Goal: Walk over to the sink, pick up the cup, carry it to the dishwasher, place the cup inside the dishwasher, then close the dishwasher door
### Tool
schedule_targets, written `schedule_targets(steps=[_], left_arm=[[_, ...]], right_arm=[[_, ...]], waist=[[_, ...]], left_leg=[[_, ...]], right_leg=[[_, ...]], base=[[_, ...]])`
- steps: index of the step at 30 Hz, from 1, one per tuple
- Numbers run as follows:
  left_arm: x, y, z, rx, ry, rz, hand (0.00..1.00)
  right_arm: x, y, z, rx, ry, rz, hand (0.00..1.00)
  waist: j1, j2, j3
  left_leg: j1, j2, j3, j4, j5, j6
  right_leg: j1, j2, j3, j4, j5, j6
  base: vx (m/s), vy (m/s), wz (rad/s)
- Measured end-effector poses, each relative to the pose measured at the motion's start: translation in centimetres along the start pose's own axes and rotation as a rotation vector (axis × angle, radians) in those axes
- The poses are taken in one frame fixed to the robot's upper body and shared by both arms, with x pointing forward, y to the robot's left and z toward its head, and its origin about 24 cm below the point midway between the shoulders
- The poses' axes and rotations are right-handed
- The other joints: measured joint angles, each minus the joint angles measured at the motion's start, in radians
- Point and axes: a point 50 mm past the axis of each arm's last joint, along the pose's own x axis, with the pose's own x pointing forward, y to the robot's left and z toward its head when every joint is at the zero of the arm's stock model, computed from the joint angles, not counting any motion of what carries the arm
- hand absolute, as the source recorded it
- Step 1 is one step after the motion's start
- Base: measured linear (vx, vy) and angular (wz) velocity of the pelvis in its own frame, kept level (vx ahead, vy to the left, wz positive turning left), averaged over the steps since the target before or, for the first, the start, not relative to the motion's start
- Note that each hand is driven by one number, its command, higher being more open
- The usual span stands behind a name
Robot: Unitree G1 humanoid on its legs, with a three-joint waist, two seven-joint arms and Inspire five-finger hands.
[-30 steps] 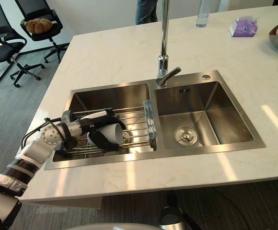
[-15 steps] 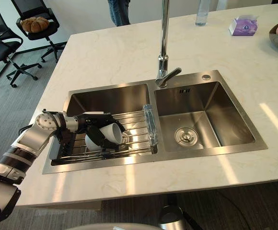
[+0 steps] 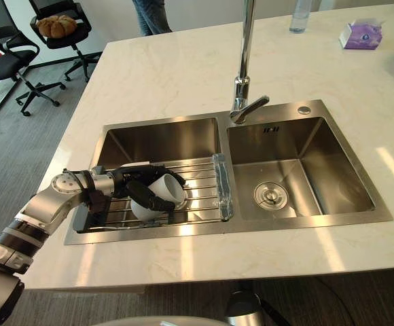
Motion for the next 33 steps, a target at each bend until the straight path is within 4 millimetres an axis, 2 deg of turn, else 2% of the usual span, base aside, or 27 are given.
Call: schedule_targets(steps=[2,5,6,8,10,14,15,20,23,24,25,26,27,28,29,30,31,33], left_arm=[[-1.4,0.1,0.4,-0.061,-0.125,0.098,0.00],[-3.9,1.6,2.1,-0.069,-0.323,0.301,0.00],[-4.5,2.0,2.4,-0.074,-0.368,0.346,0.00],[-7.1,2.5,3.3,-0.125,-0.562,0.524,0.00],[-8.6,2.5,3.4,-0.158,-0.667,0.609,0.00],[-10.3,1.1,2.3,-0.282,-0.827,0.710,0.00],[-10.9,0.5,1.8,-0.328,-0.867,0.745,0.00],[-13.3,0.6,-0.2,-0.410,-0.932,0.959,0.00],[-14.7,0.4,-1.0,-0.415,-0.963,1.088,0.00],[-14.9,0.3,-1.3,-0.415,-0.964,1.107,0.00],[-15.0,0.3,-1.4,-0.413,-0.971,1.128,0.00],[-15.0,0.3,-1.3,-0.407,-0.969,1.136,0.00],[-15.1,0.3,-1.3,-0.404,-0.968,1.137,0.00],[-15.2,0.2,-1.4,-0.385,-0.961,1.149,0.00],[-15.6,0.2,-1.4,-0.359,-0.961,1.168,0.00],[-15.9,0.2,-1.3,-0.347,-0.964,1.180,0.00],[-16.8,0.3,-1.3,-0.317,-0.976,1.211,0.00],[-18.2,0.3,-0.7,-0.270,-1.001,1.261,0.00]], right_arm=[[0.0,-0.1,0.0,0.008,-0.001,0.001,1.00],[-0.1,-0.6,-0.3,0.034,0.006,0.001,1.00],[-0.1,-0.6,-0.3,0.038,0.007,0.000,1.00],[-0.1,-0.6,-0.5,0.046,0.006,0.008,1.00],[-0.1,-0.7,-1.0,0.055,0.013,0.008,1.00],[-0.1,-0.9,-2.0,0.064,0.020,0.012,1.00],[-0.1,-1.1,-2.4,0.074,0.020,0.006,1.00],[-0.1,-1.0,-3.1,0.056,0.033,0.004,1.00],[-0.2,-1.2,-3.1,0.066,0.027,0.003,1.00],[-0.2,-1.3,-3.0,0.074,0.022,0.001,1.00],[-0.2,-1.2,-2.9,0.095,0.009,0.007,1.00],[-0.2,-1.2,-3.2,0.114,0.008,0.010,1.00],[-0.3,-1.4,-3.5,0.118,0.011,0.006,1.00],[-0.4,-1.6,-3.9,0.135,0.019,0.005,1.00],[-0.5,-1.8,-4.3,0.138,0.034,0.002,1.00],[-0.5,-1.7,-4.3,0.138,0.036,0.008,1.00],[-0.4,-1.5,-4.0,0.130,0.033,0.019,1.00],[-0.5,-1.2,-4.6,0.131,0.015,0.055,1.00]], waist=[[0.019,-0.008,0.005],[0.061,-0.014,0.006],[0.065,-0.016,0.005],[0.085,-0.024,0.001],[0.111,-0.035,-0.005],[0.146,-0.063,-0.033],[0.166,-0.075,-0.040],[0.191,-0.107,-0.061],[0.201,-0.104,-0.078],[0.201,-0.098,-0.083],[0.199,-0.090,-0.081],[0.191,-0.095,-0.082],[0.189,-0.100,-0.085],[0.193,-0.111,-0.089],[0.200,-0.122,-0.094],[0.209,-0.126,-0.096],[0.235,-0.125,-0.098],[0.245,-0.124,-0.098]], left_leg=[[-0.012,-0.006,-0.013,0.001,0.013,0.003],[-0.021,-0.009,-0.027,0.000,0.023,0.006],[-0.024,-0.011,-0.035,0.000,0.026,0.006],[-0.033,-0.013,-0.060,0.000,0.033,0.009],[-0.033,-0.013,-0.073,0.000,0.037,0.010],[-0.046,-0.027,-0.115,-0.015,0.056,0.019],[-0.048,-0.034,-0.124,-0.018,0.061,0.022],[-0.069,-0.052,-0.158,0.004,0.057,0.033],[-0.103,-0.065,-0.194,0.020,0.047,0.049],[-0.119,-0.066,-0.209,0.029,0.045,0.053],[-0.142,-0.070,-0.249,0.050,0.042,0.054],[-0.163,-0.087,-0.307,0.067,0.042,0.054],[-0.170,-0.097,-0.335,0.074,0.041,0.053],[-0.176,-0.122,-0.392,0.081,0.041,0.053],[-0.179,-0.141,-0.435,0.089,0.042,0.049],[-0.181,-0.146,-0.450,0.094,0.046,0.041],[-0.186,-0.146,-0.465,0.104,0.043,0.036],[-0.218,-0.144,-0.479,0.141,0.046,0.034]], right_leg=[[0.000,-0.009,-0.015,0.000,0.000,0.000],[0.003,-0.015,-0.034,0.000,0.001,-0.001],[0.005,-0.018,-0.041,0.000,0.000,-0.002],[0.011,-0.024,-0.064,0.000,0.000,-0.002],[0.021,-0.026,-0.078,0.000,0.000,-0.002],[0.032,-0.048,-0.120,0.000,-0.001,-0.003],[0.036,-0.056,-0.129,0.000,0.000,-0.003],[0.053,-0.076,-0.156,0.001,0.002,0.000],[0.046,-0.090,-0.165,0.018,-0.010,0.013],[0.032,-0.092,-0.156,0.046,-0.026,0.016],[-0.017,-0.096,-0.099,0.162,-0.100,0.029],[-0.057,-0.098,-0.035,0.282,-0.200,0.030],[-0.070,-0.098,-0.008,0.335,-0.244,0.029],[-0.089,-0.101,0.041,0.429,-0.324,0.029],[-0.101,-0.102,0.074,0.493,-0.374,0.033],[-0.101,-0.104,0.076,0.511,-0.388,0.027],[-0.103,-0.105,0.064,0.529,-0.406,0.022],[-0.095,-0.104,0.026,0.527,-0.415,0.013]], base=[[-0.06,-0.019,0.21],[-0.06,-0.023,0.19],[-0.09,-0.032,0.33],[-0.08,-0.026,0.31],[-0.05,-0.016,0.22],[-0.06,-0.002,0.37],[-0.05,0.010,0.17],[-0.06,0.013,0.21],[-0.04,0.012,0.28],[-0.01,0.006,0.59],[0.02,-0.036,1.01],[0.03,-0.066,1.22],[0.05,-0.122,1.48],[0.07,-0.156,1.39],[0.08,-0.165,1.25],[0.09,-0.170,0.80],[0.07,-0.128,0.43],[0.07,-0.110,0.48]])
